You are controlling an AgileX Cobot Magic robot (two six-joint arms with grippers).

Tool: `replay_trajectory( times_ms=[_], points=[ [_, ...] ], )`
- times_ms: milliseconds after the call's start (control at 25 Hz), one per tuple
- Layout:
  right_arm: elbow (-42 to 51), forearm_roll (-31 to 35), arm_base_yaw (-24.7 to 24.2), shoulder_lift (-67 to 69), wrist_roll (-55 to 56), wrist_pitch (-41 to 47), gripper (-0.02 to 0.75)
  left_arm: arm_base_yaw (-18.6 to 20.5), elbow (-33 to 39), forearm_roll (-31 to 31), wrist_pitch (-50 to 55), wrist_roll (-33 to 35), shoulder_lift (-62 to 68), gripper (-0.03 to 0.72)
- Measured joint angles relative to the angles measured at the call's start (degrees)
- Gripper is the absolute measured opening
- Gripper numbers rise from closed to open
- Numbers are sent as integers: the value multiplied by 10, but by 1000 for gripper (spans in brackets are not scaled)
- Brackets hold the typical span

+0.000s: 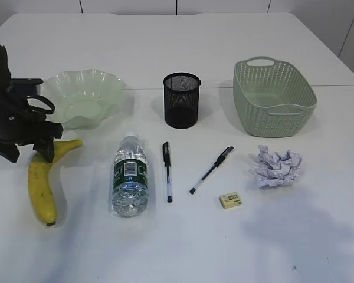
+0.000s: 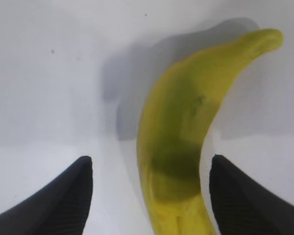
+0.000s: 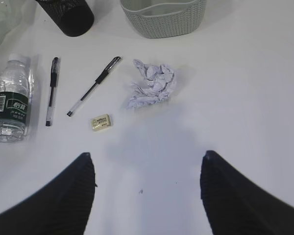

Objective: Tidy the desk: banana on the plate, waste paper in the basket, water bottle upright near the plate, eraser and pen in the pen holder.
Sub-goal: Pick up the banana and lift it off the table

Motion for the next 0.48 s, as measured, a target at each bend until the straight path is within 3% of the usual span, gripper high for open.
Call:
replay_trajectory(
  times_ms=[480],
  points=[
    [-1, 0, 0, 19, 0, 0, 501, 0, 0, -33, -9, 5, 32, 527]
  ],
)
